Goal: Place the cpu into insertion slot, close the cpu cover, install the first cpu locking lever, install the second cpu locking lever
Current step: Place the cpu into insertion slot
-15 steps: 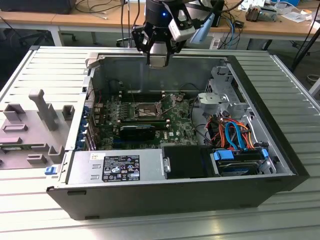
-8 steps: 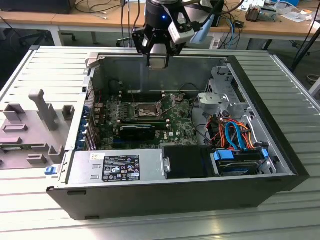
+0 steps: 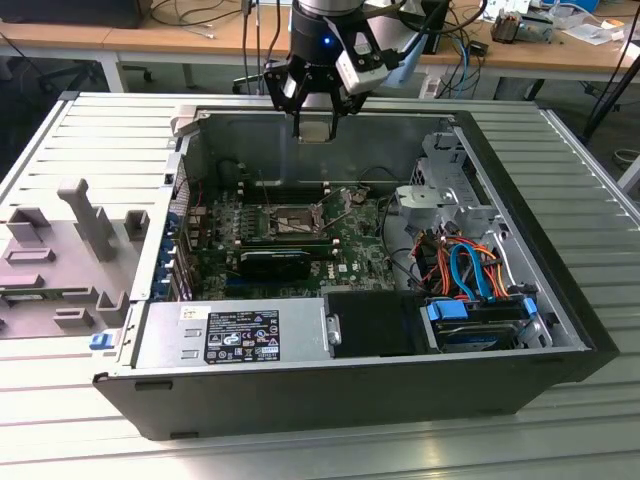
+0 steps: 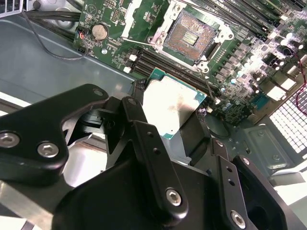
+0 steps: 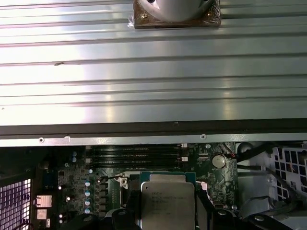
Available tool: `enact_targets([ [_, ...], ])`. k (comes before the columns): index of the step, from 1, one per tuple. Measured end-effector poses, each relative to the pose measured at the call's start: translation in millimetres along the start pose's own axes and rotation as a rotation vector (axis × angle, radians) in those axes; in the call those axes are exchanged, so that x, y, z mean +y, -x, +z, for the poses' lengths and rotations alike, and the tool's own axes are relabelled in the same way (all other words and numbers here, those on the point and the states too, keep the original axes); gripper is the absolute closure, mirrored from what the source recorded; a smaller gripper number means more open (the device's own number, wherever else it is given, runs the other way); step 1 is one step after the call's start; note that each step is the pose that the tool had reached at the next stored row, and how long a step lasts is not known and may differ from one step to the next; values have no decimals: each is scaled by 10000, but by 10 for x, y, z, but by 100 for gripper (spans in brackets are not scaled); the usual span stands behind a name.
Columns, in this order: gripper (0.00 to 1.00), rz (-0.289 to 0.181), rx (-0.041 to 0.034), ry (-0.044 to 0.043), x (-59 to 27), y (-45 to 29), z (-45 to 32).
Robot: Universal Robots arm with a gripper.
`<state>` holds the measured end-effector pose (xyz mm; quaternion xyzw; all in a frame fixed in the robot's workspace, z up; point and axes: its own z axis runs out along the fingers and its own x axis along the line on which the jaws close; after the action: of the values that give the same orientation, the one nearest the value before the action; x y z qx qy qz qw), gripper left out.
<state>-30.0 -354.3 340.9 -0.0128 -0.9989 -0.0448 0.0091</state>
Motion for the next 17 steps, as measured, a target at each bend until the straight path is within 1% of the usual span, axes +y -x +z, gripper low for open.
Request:
enact_targets([
  [17,45,0,1,0,-4,1,42],
])
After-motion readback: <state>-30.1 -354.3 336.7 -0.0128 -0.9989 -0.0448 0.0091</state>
